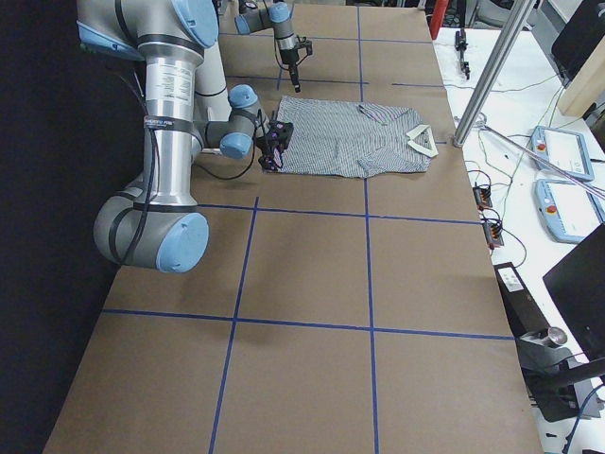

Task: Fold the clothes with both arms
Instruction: 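Lower both grippers to the hem corners nearest the robot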

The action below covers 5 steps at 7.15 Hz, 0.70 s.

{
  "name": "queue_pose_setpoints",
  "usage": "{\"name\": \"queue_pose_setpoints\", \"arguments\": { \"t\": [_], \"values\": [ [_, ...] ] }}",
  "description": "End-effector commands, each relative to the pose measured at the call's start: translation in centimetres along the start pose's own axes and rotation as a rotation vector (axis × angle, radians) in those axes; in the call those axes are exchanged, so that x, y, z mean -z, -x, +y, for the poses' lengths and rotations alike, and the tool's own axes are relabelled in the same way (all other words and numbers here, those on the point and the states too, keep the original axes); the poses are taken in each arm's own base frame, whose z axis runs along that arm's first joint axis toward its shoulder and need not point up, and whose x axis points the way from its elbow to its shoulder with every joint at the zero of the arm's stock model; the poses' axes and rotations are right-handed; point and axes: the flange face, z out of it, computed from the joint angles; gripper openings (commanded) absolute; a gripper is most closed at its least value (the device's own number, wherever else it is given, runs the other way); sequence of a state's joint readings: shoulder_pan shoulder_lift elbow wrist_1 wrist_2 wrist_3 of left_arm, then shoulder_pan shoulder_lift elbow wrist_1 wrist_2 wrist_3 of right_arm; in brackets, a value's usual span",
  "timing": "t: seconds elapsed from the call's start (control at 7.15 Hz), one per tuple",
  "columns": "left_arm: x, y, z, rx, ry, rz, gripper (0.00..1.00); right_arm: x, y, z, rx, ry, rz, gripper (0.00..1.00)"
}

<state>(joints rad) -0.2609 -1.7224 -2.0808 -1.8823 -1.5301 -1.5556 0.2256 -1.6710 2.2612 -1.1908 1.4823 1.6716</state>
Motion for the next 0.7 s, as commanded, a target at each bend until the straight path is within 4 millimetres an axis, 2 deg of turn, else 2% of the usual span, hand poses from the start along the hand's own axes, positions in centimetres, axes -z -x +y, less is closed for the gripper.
{"name": "queue_pose_setpoints", "arguments": {
  "t": [0.0,0.28,0.56],
  "values": [
    [-2.0,1.0,3.7,0.034,0.006,-0.038,0.55,-0.1,0.4,0.7,-0.002,-0.01,-0.006,0.82],
    [-3.2,1.8,3.9,0.023,0.008,-0.067,0.55,-0.1,1.0,0.9,-0.001,-0.006,-0.018,0.83],
    [-3.5,2.0,4.0,0.014,0.011,-0.075,0.55,-0.1,1.0,0.9,-0.001,-0.006,-0.018,0.83]
  ]
}}
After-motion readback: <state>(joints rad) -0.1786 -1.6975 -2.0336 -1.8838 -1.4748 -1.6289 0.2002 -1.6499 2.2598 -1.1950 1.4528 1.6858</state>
